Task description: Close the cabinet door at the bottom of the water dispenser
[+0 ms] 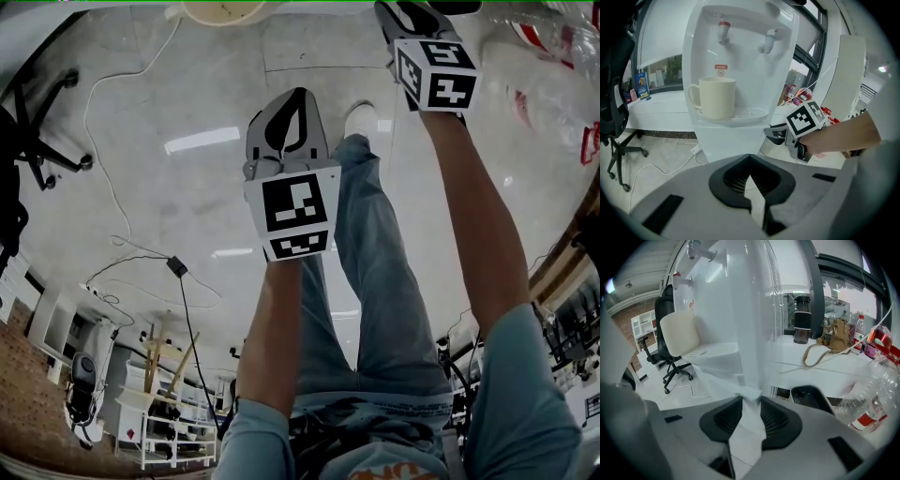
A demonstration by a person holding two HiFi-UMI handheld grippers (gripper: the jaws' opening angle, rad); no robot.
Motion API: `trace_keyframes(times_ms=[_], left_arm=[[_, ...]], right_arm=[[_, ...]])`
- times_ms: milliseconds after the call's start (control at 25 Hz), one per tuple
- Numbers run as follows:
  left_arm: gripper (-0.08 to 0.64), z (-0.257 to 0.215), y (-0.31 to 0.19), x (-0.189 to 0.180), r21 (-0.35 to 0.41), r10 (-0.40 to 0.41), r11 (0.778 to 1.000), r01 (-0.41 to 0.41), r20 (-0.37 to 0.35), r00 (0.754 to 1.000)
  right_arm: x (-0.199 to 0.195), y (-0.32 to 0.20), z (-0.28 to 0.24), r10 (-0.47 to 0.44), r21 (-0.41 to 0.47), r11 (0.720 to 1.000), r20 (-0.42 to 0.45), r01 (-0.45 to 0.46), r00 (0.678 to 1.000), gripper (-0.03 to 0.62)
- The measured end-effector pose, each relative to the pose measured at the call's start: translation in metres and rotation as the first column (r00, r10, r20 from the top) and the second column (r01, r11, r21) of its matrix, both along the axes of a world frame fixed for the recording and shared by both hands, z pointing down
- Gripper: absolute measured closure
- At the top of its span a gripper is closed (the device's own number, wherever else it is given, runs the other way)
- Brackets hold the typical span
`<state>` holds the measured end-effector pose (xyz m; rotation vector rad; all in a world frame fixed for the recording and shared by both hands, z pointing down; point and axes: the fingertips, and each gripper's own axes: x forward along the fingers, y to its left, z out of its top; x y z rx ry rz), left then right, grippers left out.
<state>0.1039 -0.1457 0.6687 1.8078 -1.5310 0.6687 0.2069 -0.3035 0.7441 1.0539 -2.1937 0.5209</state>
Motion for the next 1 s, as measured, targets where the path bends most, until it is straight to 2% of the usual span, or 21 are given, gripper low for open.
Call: trace_keyframes(times_ms=[160,480,640,880,1000], left_arm=[[0.552,-0.003,-0.001,-0.003,0.002,-0.003,1.000,0.003,0.005,1.000],[0.552,-0.007,0.002,-0.023,0.006,-0.057,0.998,0.057,0.022,0.998],[0.552,-0.013,0.005,-0.022,0.018,-0.063,0.998,0.063,0.012,0.998],[0.552,-0.028,0.005,-0.024,0.066,-0.059,0.996,0.059,0.000,0.998],[0.552,-0.038,0.008,-0.022,0.094,-0.020,0.995,0.020,-0.007,1.000]], right_arm=[[0.001,-0.008,-0.001,0.020,0.000,1.000,-0.008,-0.020,1.000,0.468],[0.004,-0.016,0.000,0.019,-0.011,1.000,-0.090,-0.020,0.996,0.508],[0.011,-0.011,-0.002,0.046,-0.023,0.999,-0.107,-0.049,0.993,0.565],[0.012,0.020,-0.016,0.057,-0.048,0.997,-0.037,-0.059,0.998,0.565],[0.015,0.040,-0.032,0.101,-0.046,0.994,0.005,-0.101,0.995,0.565]])
